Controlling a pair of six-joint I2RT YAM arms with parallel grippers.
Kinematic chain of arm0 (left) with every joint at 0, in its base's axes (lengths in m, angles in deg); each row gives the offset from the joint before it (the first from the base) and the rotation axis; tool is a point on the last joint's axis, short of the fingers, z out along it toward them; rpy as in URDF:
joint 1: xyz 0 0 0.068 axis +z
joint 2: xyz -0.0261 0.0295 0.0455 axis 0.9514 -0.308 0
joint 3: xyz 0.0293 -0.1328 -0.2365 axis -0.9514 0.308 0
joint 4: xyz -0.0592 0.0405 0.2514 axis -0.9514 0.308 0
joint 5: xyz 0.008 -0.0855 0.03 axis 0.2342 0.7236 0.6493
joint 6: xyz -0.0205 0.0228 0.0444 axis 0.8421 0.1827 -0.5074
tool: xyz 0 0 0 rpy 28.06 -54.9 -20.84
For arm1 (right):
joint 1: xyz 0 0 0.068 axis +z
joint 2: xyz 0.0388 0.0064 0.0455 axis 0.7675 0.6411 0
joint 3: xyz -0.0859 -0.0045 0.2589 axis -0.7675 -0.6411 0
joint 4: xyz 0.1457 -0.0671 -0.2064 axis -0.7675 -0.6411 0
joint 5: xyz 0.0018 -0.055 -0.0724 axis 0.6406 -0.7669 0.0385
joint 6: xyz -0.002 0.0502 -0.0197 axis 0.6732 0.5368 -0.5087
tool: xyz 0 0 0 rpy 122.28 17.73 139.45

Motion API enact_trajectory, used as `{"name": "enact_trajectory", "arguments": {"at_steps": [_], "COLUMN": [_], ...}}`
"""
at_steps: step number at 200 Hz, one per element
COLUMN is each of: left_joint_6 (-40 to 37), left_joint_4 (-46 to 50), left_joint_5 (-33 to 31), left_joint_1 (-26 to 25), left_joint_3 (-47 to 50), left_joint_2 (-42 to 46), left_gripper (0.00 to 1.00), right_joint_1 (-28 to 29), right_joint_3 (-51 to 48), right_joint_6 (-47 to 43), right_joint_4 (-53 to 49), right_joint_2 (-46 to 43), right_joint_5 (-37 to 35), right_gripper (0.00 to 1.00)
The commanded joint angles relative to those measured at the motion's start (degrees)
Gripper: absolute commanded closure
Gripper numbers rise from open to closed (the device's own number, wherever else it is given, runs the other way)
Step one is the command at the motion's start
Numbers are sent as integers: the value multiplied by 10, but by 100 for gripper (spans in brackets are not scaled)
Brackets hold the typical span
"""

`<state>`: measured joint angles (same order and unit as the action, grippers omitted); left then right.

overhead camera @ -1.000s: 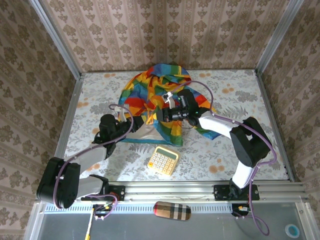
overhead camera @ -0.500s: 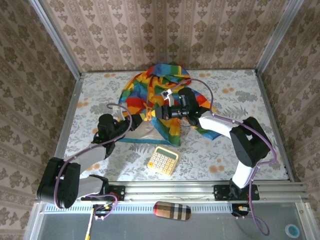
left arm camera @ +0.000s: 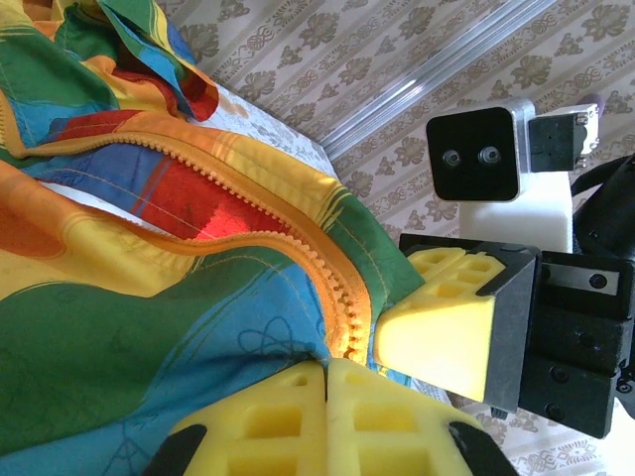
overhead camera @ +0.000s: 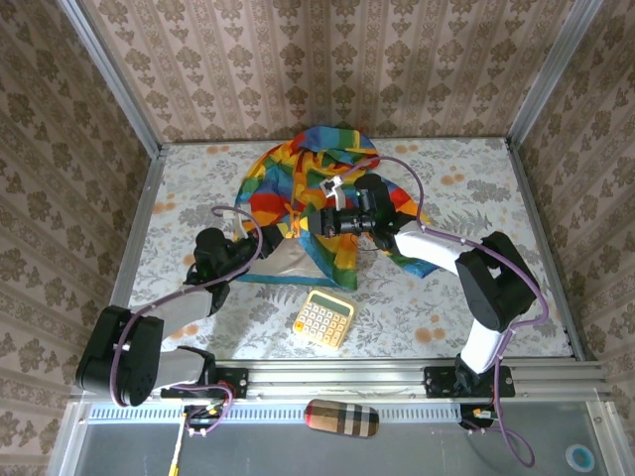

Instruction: Zip up the jacket

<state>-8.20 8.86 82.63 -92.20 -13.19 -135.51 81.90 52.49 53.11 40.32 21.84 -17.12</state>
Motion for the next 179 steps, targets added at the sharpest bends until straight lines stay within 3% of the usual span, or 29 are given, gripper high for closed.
{"name": "enact_trajectory", "arguments": {"at_steps": [1, 117, 179], "left_joint_6": [9, 6, -31], "left_joint_4": [-31, -34, 19], "left_joint_5": [4, -4, -19], "left_joint_1": [3, -11, -23], "left_joint_3": [10, 19, 16], "left_joint_2": [4, 1, 8], "left_gripper": [100, 100, 100], "right_joint_1": [-1, -5, -9], "right_joint_3": [-5, -12, -16], "right_joint_6": [10, 42, 62], "right_joint_4": [23, 40, 61], "right_joint_2": [7, 12, 16], "right_joint_5": [-5, -39, -33], "right_gripper": [100, 100, 100]}}
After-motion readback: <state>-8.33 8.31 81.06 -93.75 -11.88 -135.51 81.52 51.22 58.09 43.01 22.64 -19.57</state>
